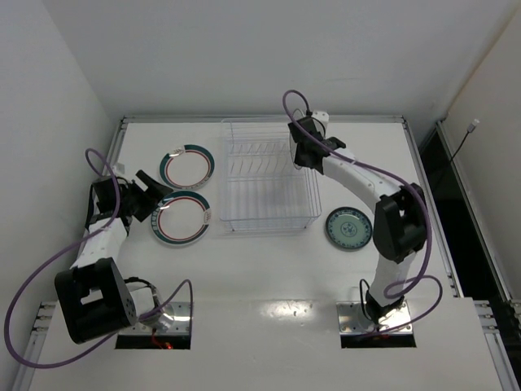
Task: Load the plates into the dish rack
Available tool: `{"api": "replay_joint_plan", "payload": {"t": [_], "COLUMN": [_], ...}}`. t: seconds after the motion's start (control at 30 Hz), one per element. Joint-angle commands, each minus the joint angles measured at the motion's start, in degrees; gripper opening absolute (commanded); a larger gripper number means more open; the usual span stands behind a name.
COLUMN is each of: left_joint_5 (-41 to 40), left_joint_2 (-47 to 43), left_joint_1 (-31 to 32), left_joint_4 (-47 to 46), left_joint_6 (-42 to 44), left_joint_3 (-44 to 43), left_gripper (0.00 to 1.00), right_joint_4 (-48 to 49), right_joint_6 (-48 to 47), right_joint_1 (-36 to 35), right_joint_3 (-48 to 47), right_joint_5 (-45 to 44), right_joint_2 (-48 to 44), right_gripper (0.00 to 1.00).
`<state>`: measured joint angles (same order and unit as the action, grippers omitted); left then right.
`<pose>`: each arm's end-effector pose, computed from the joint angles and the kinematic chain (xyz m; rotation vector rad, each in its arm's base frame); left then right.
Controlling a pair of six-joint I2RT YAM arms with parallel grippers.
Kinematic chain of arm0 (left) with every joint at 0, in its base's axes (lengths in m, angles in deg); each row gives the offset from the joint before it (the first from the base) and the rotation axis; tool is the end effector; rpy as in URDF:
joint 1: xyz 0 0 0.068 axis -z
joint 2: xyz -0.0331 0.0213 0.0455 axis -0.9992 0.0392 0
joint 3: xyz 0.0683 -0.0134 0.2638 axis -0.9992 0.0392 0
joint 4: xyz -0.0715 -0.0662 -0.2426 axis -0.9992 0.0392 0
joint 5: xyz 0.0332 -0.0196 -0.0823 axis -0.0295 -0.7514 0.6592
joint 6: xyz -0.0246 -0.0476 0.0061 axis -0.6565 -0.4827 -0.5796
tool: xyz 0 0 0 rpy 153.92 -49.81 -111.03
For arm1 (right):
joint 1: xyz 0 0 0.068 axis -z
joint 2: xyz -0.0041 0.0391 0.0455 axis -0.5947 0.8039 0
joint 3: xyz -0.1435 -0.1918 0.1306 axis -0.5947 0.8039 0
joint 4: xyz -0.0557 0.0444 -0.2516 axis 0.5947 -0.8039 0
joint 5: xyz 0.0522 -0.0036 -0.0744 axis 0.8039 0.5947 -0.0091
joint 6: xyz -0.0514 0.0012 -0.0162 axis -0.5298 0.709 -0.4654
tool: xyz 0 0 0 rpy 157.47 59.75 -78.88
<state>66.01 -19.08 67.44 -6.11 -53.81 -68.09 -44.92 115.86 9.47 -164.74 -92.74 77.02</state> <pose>0.2361 0.0706 0.2134 -0.8638 2.0646 -0.6843 0.3796 0.1732 0.2606 0.4485 2.2178 -0.0505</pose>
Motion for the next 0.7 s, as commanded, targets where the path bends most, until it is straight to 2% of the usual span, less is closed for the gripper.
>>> {"api": "replay_joint_plan", "payload": {"t": [0.0, 0.2, 0.43, 0.53, 0.6, 0.63, 0.67], "left_joint_5": [0.99, 2.12, 2.66, 3.18, 3.18, 3.18, 3.18], "left_joint_2": [0.13, 0.66, 1.28, 1.28, 1.28, 1.28, 1.28], "left_joint_1": [0.10, 0.10, -0.95, -1.48, -1.48, -1.48, -1.48], "left_joint_4": [-1.45, -1.45, -1.98, -1.45, -1.45, -1.45, -1.45], "left_joint_6": [-0.49, -0.50, -1.03, -1.03, -1.03, -1.03, -1.03], "left_joint_3": [-1.04, -1.04, -0.51, -0.51, -0.51, -0.51, -0.51], "left_gripper": [0.78, 0.78, 0.78, 0.78, 0.78, 0.78, 0.78], "right_joint_4": [-0.62, -0.62, -1.32, 0.68, 1.23, 1.84, 1.84], "right_joint_6": [-0.42, -0.95, 0.27, 1.68, 2.38, 3.08, 3.09], "right_joint_1": [0.92, 2.59, 5.40, 9.61, 16.89, 19.96, 26.96], "right_joint_3": [2.78, 7.78, 14.02, 20.87, 27.00, 29.04, 33.15], "right_joint_5": [2.87, 7.35, 13.95, 18.68, 23.51, 28.58, 31.33], "right_joint_2": [-6.98, -13.68, -19.03, -25.36, -28.09, -29.75, -30.46], "right_gripper": [0.18, 0.27, 0.27, 0.31, 0.34, 0.34, 0.34]}}
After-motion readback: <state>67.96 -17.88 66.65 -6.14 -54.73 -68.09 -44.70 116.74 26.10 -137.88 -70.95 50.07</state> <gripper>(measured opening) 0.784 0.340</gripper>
